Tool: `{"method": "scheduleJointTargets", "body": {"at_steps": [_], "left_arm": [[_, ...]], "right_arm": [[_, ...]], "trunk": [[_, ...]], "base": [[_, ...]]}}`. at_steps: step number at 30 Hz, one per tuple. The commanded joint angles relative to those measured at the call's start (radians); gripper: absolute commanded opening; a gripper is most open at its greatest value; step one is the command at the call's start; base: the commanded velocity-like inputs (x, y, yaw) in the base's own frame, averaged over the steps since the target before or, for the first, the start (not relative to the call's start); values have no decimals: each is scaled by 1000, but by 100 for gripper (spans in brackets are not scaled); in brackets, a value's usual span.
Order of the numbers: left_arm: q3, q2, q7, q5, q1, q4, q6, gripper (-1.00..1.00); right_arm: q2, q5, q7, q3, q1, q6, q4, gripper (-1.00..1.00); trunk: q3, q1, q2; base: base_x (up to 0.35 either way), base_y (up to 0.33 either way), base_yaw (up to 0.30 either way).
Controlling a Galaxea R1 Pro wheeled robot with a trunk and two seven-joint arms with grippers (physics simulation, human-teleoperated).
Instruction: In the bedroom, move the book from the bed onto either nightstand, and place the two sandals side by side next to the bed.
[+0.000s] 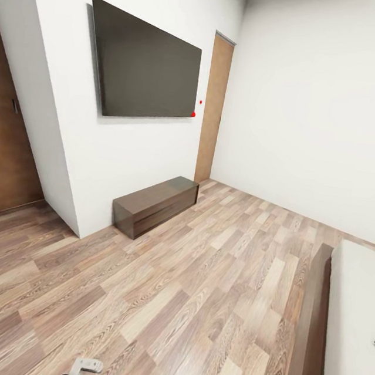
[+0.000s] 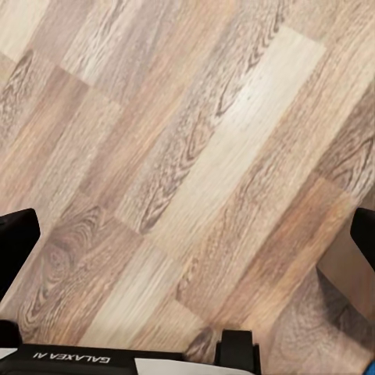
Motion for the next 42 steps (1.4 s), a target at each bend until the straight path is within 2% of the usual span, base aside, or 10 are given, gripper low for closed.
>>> {"method": "scheduleJointTargets", "body": {"at_steps": [1, 42], "left_arm": [[-5, 1, -2, 8, -1, -1, 3, 100], [-4, 1, -2, 10, -1, -1, 4, 100]], "right_arm": [[0, -6, 6, -8, 0, 4, 0, 100], [0, -12, 7, -8, 0, 5, 0, 100]], "trunk": [[-1, 0, -1], [-1, 0, -1]], "base": [[152, 0, 0], [308, 0, -3]]}}
